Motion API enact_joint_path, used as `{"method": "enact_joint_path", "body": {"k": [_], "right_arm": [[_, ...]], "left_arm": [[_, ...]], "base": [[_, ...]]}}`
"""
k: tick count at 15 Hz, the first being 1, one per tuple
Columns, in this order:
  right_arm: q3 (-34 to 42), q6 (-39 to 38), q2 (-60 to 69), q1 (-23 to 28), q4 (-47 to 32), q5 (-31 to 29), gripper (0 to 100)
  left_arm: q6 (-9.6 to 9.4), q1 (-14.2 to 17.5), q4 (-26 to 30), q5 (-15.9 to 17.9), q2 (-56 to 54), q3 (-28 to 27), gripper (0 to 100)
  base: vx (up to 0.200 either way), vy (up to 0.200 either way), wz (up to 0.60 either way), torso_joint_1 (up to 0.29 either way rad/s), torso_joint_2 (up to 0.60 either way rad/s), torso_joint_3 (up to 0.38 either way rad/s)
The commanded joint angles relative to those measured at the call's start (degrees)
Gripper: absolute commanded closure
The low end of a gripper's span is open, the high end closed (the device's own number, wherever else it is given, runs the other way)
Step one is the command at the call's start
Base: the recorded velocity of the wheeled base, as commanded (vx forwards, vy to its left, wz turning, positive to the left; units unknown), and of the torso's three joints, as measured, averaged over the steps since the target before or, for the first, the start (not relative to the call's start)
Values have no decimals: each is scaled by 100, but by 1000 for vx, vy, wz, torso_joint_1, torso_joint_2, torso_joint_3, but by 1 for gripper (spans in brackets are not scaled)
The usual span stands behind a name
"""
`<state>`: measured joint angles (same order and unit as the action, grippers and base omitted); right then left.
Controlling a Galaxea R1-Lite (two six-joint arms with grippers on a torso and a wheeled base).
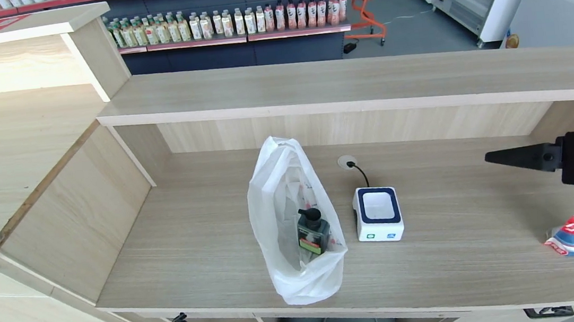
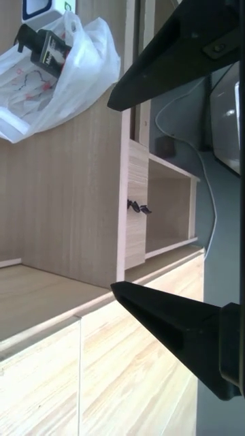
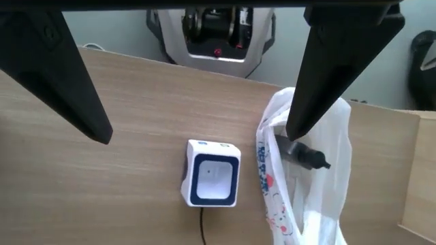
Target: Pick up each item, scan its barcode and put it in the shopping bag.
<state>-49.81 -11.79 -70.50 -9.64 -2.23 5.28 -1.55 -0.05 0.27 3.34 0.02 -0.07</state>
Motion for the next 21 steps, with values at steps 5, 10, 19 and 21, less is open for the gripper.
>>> {"method": "enact_joint_path", "body": {"k": [5,10,19,21], "right_arm": [[613,-8,221,604,21,-501,0],[824,-860,150,1210,-5,-976,0],[1325,-1897,-17,1615,-700,-1099,0],[1351,-2003,-78,1703,-779,-1459,0]], "left_arm": [[-3,-4,0,0,-2,-1,0],[-30,-4,0,0,-2,-1,0],[-3,-4,0,0,-2,-1,0],[-3,-4,0,0,-2,7,0]], "base": [[0,-200,0,3,4,1],[0,-200,0,2,3,0],[0,-89,0,2,2,4],[0,0,0,0,0,0]]}}
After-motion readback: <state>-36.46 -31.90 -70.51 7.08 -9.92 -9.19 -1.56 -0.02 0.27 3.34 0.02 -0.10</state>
